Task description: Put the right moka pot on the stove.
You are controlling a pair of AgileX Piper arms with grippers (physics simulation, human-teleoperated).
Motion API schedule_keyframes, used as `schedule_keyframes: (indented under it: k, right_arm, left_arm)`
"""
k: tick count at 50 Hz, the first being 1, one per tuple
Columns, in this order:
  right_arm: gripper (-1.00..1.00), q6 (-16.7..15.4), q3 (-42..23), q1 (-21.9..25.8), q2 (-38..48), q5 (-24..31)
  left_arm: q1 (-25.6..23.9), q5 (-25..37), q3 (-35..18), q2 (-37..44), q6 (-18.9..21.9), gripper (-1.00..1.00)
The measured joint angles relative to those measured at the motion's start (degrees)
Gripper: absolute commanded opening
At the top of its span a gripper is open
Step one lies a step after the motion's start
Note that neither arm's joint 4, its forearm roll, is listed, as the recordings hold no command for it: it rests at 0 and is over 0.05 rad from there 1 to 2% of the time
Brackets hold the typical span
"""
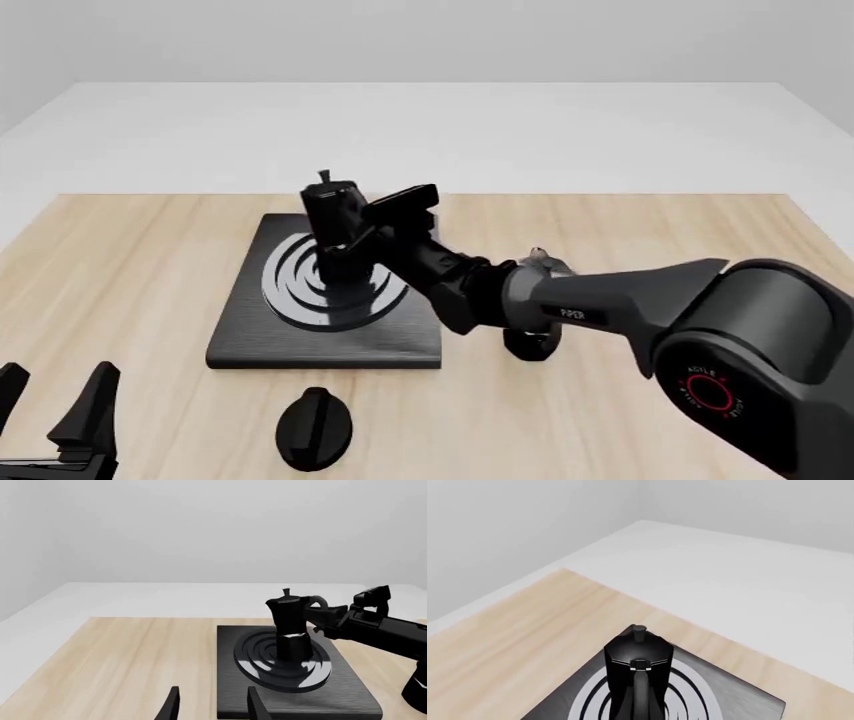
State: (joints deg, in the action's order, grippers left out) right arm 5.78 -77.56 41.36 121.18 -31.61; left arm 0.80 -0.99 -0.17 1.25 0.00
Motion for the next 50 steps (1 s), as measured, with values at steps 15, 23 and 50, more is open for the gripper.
schedule_keyframes:
  k: [15, 23, 50]
  right_arm:
    - [1.0, 0.5, 4.9, -0.1, -1.3, -2.6]
    - [1.0, 0.4, 6.6, -0.1, -1.7, -3.1]
    - [1.0, -1.6, 12.7, 0.7, -7.1, -3.5]
  left_arm:
    - [0.0, 0.0, 0.0, 0.0, 0.0, 1.0]
    - [0.0, 0.0, 0.0, 0.0, 0.0, 1.0]
    - [0.0, 0.0, 0.0, 0.0, 0.0, 1.0]
